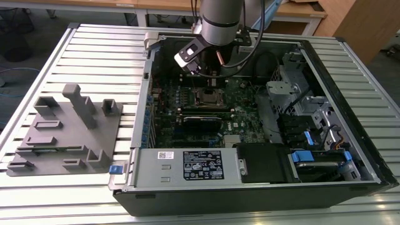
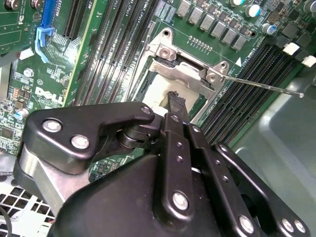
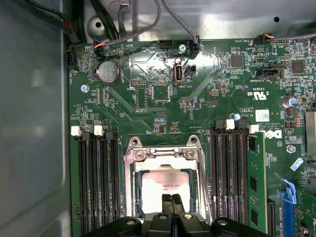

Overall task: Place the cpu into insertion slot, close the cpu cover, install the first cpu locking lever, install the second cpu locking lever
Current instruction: 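Close the cpu cover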

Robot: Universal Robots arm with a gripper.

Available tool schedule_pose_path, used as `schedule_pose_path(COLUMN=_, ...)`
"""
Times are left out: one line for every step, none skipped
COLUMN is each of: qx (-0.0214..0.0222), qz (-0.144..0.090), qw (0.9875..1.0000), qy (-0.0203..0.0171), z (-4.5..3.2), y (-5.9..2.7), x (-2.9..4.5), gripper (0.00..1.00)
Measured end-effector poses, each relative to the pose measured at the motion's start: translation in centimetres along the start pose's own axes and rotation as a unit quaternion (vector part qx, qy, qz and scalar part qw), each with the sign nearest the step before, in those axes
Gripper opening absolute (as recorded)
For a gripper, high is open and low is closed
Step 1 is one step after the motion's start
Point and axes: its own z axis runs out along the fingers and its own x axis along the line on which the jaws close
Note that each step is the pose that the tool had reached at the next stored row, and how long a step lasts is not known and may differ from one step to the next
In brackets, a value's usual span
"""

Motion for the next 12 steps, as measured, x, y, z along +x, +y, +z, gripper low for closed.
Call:
schedule_pose_path(qx=0.0, qz=0.0, qw=1.0, qy=0.0, z=0.0, y=0.0, x=0.0, gripper=0.11)
schedule_pose_path(qx=0.0, qz=0.0, qw=1.0, qy=0.0, z=0.0, y=0.0, x=-0.01, gripper=0.11)
schedule_pose_path(qx=0.0, qz=0.0, qw=1.0, qy=0.0, z=0.01, y=0.0, x=-0.01, gripper=0.11)
schedule_pose_path(qx=0.0, qz=-0.001, qw=1.0, qy=0.0, z=0.0, y=0.0, x=-0.01, gripper=0.11)
schedule_pose_path(qx=0.0, qz=-0.003, qw=1.0, qy=0.0, z=0.01, y=0.0, x=-0.01, gripper=0.11)
schedule_pose_path(qx=0.0, qz=-0.007, qw=1.0, qy=0.0, z=0.01, y=0.0, x=-0.01, gripper=0.11)
schedule_pose_path(qx=0.0, qz=-0.012, qw=0.9999, qy=0.0, z=0.01, y=0.0, x=-0.01, gripper=0.11)
schedule_pose_path(qx=-0.0001, qz=-0.019, qw=0.9998, qy=0.0001, z=0.02, y=0.0, x=-0.01, gripper=0.11)
schedule_pose_path(qx=-0.0001, qz=-0.027, qw=0.9996, qy=0.0001, z=0.02, y=0.0, x=-0.02, gripper=0.11)
schedule_pose_path(qx=-0.0002, qz=-0.035, qw=0.9994, qy=0.0002, z=0.03, y=0.0, x=-0.02, gripper=0.11)
schedule_pose_path(qx=-0.0002, qz=-0.042, qw=0.9991, qy=0.0002, z=0.04, y=0.0, x=-0.01, gripper=0.11)
schedule_pose_path(qx=-0.0002, qz=-0.049, qw=0.9988, qy=0.0003, z=0.04, y=0.0, x=-0.01, gripper=0.11)
